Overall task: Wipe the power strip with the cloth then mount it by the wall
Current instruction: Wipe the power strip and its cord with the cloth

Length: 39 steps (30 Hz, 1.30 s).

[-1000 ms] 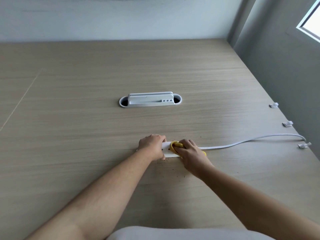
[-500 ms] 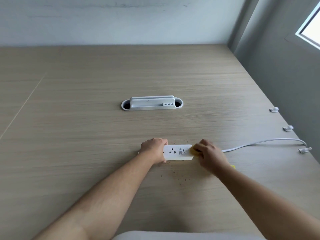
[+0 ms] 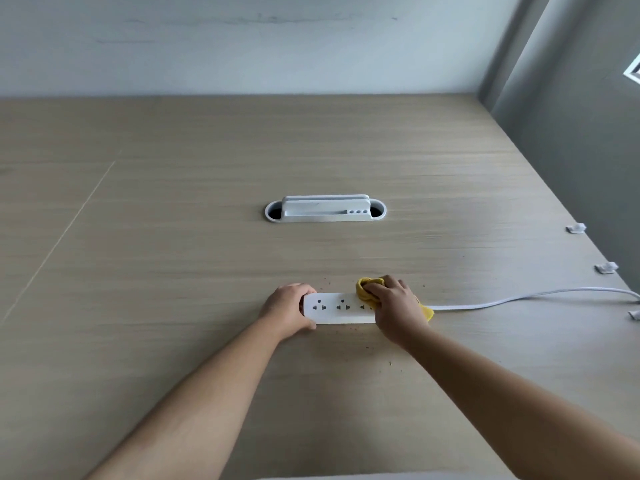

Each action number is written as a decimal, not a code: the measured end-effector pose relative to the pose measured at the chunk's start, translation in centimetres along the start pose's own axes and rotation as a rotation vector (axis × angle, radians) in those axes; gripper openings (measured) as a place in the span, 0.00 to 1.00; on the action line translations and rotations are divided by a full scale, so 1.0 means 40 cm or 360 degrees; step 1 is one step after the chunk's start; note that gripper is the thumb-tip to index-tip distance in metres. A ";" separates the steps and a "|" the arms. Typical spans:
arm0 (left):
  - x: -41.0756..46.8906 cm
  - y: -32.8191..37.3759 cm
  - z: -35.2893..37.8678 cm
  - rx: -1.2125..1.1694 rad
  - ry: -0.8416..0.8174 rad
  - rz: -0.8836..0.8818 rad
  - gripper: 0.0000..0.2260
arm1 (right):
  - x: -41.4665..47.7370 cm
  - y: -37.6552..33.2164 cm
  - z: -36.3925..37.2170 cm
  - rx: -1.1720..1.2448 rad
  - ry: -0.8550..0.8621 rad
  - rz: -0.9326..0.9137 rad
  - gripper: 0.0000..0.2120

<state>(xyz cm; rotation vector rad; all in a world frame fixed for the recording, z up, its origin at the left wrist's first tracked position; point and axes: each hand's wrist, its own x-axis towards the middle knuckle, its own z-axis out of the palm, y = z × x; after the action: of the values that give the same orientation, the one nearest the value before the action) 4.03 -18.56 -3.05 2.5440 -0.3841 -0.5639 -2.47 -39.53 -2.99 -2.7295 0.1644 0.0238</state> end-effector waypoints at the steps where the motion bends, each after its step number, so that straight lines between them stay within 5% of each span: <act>1: -0.001 0.002 0.002 -0.0016 0.0015 -0.0006 0.24 | 0.006 -0.029 0.009 0.0008 -0.0029 -0.0044 0.23; 10: -0.001 -0.006 0.002 -0.0152 0.0086 -0.0070 0.24 | 0.024 -0.120 0.037 -0.0017 -0.0402 -0.0770 0.29; 14: -0.001 -0.006 -0.001 -0.0097 0.0067 -0.0053 0.23 | -0.056 0.028 -0.021 0.0063 -0.0080 -0.0603 0.22; 19: 0.011 0.036 -0.011 0.0242 -0.0051 -0.0013 0.24 | -0.051 0.112 -0.059 0.0188 0.0109 0.0068 0.18; 26: 0.017 0.101 0.004 0.0369 -0.0030 0.0130 0.20 | -0.035 0.017 -0.013 -0.0062 -0.0110 -0.0327 0.21; 31: 0.023 0.100 0.004 0.0376 -0.0026 0.0109 0.21 | -0.009 0.121 -0.074 -0.0093 0.0025 0.0450 0.15; 36: 0.031 0.098 0.000 0.0363 -0.0036 0.0083 0.21 | -0.062 0.036 -0.012 -0.0089 0.0061 -0.0334 0.26; 39: 0.030 0.102 -0.001 0.0414 -0.0029 0.0089 0.21 | -0.073 0.125 -0.036 -0.0156 0.0084 0.0040 0.20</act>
<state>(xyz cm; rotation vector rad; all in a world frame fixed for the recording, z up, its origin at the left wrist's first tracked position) 4.46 -22.39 -1.25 2.7667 -0.5661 -0.5469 -5.95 -44.33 -3.53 -2.8271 0.2183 -0.0337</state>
